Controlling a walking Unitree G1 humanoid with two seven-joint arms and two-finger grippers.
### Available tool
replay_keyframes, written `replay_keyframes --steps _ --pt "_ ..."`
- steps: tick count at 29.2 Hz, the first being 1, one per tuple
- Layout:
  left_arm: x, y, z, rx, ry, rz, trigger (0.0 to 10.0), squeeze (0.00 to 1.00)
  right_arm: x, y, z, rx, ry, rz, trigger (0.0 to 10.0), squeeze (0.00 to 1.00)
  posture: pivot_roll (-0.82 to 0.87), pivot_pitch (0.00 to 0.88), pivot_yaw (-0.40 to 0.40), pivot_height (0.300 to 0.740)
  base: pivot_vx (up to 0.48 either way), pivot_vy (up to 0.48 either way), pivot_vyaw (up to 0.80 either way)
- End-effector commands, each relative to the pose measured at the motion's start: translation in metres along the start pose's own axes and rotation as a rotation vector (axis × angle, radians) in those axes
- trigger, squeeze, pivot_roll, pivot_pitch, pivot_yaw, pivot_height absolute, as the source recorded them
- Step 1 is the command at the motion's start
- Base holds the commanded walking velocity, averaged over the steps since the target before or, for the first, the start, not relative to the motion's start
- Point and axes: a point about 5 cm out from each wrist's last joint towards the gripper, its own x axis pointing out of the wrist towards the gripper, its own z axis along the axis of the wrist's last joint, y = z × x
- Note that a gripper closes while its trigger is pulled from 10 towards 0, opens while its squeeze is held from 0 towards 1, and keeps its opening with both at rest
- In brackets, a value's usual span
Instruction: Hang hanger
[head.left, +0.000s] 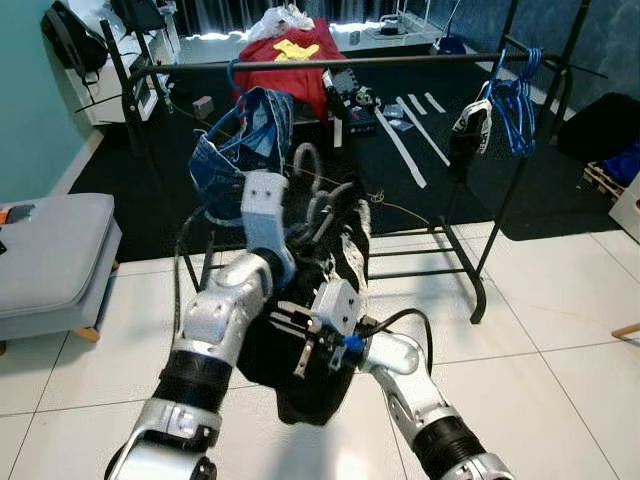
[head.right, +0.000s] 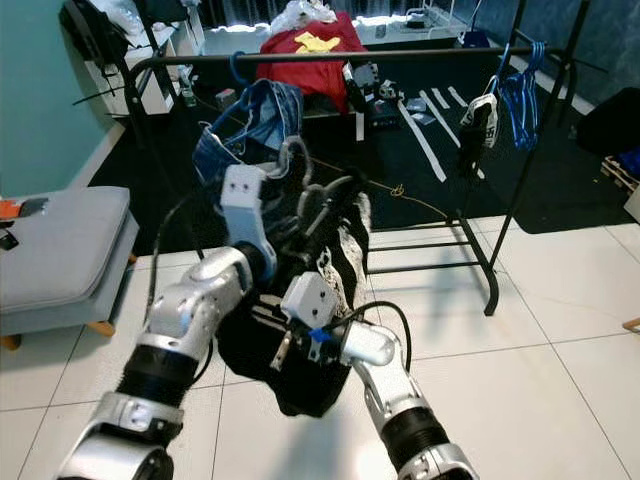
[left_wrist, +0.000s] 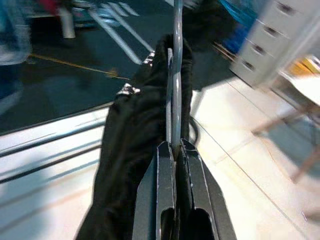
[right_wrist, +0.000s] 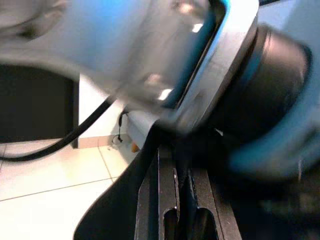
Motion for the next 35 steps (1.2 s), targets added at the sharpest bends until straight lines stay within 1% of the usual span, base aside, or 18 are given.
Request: replay_keyframes --steps 1,6,10,11,12,13,15,16,17,18,19,20,26,27,28,29,33,35 --pt "-0.001 -0.014 0.003 0.009 -0.013 -0.067 0.0 0.0 0.005 0.003 -0.003 -0.003 0.031 0.01 0.0 0.0 0.06 0.078 0.059 0.74 0.0 0.0 0.0" --pt "-0.002 -0.03 0.002 0.009 -0.009 -0.138 0.0 0.0 0.003 -0.002 -0.006 -0.011 0.06 -0.052 0.0 0.0 0.06 0.075 0.059 0.74 0.0 0.0 0.0" --pt "-0.002 -0.034 0.002 0.007 -0.012 -0.151 0.0 0.0 0.003 -0.003 -0.007 -0.01 0.068 -0.061 0.0 0.0 0.06 0.074 0.06 0.74 0.0 0.0 0.0" --pt "-0.002 -0.034 0.003 0.004 -0.017 -0.145 0.0 0.0 0.002 -0.002 -0.007 -0.005 0.07 -0.051 0.7 0.0 0.06 0.074 0.06 0.74 0.0 0.0 0.0" --pt "-0.002 -0.034 0.003 0.004 -0.017 -0.145 0.0 0.0 0.002 -0.002 -0.007 -0.005 0.07 -0.051 0.7 0.0 0.06 0.074 0.06 0.74 0.0 0.0 0.0" --pt "-0.001 -0.033 0.004 -0.001 -0.025 -0.134 0.0 0.0 0.002 0.0 -0.008 -0.001 0.073 -0.039 2.8 0.0 0.06 0.072 0.06 0.74 0.0 0.0 0.0" --pt "0.0 -0.031 0.007 -0.01 -0.039 -0.116 0.0 0.0 0.001 0.002 -0.009 0.011 0.071 -0.018 4.9 0.0 0.06 0.073 0.06 0.74 0.0 0.0 0.0" --pt "0.0 -0.031 0.007 -0.01 -0.039 -0.116 0.0 0.0 0.001 0.002 -0.009 0.011 0.071 -0.018 4.9 0.0 0.06 0.073 0.06 0.74 0.0 0.0 0.0" --pt "0.0 -0.03 0.009 -0.014 -0.044 -0.11 0.0 0.0 0.001 0.004 -0.009 0.023 0.066 -0.005 5.8 0.0 0.06 0.075 0.06 0.74 0.0 0.0 0.0" --pt "0.0 -0.03 0.009 -0.014 -0.044 -0.11 0.0 0.0 0.001 0.004 -0.009 0.023 0.066 -0.005 5.8 0.0 0.06 0.075 0.06 0.74 0.0 0.0 0.0" --pt "0.0 -0.029 0.01 -0.015 -0.047 -0.107 0.0 0.0 0.001 0.005 -0.009 0.034 0.064 0.004 7.4 0.25 0.06 0.075 0.06 0.74 0.0 0.0 0.0" --pt "0.0 -0.028 0.011 -0.016 -0.049 -0.104 0.0 0.0 0.001 0.007 -0.009 0.05 0.053 0.013 10.0 1.0 0.06 0.077 0.061 0.74 0.0 0.0 0.0" --pt "-0.003 -0.025 0.012 -0.022 -0.051 -0.095 0.0 0.0 0.0 0.01 -0.009 0.053 0.04 0.023 10.0 1.0 0.06 0.081 0.062 0.74 0.0 0.0 0.0" --pt "-0.003 -0.023 0.013 -0.026 -0.052 -0.088 0.0 0.0 -0.001 0.013 -0.01 0.052 0.042 0.047 10.0 0.66 0.06 0.084 0.062 0.74 0.0 0.0 0.0" --pt "-0.003 -0.023 0.013 -0.026 -0.052 -0.088 0.0 0.0 -0.001 0.013 -0.01 0.052 0.042 0.047 10.0 0.66 0.06 0.084 0.062 0.74 0.0 0.0 0.0" --pt "-0.003 -0.019 0.014 -0.032 -0.057 -0.077 0.0 0.0 -0.004 0.017 -0.012 0.055 0.047 0.088 10.0 0.0 0.06 0.085 0.062 0.74 0.0 0.0 0.0" --pt "-0.003 -0.015 0.017 -0.034 -0.065 -0.065 0.0 0.0 -0.008 0.022 -0.013 0.053 0.046 0.129 10.0 0.0 0.06 0.084 0.062 0.74 0.0 0.0 0.0" --pt "-0.003 -0.006 0.021 -0.027 -0.082 -0.064 0.0 0.0 -0.015 0.022 -0.013 0.045 0.041 0.119 10.0 0.0 0.06 0.084 0.062 0.74 0.0 0.0 0.0"
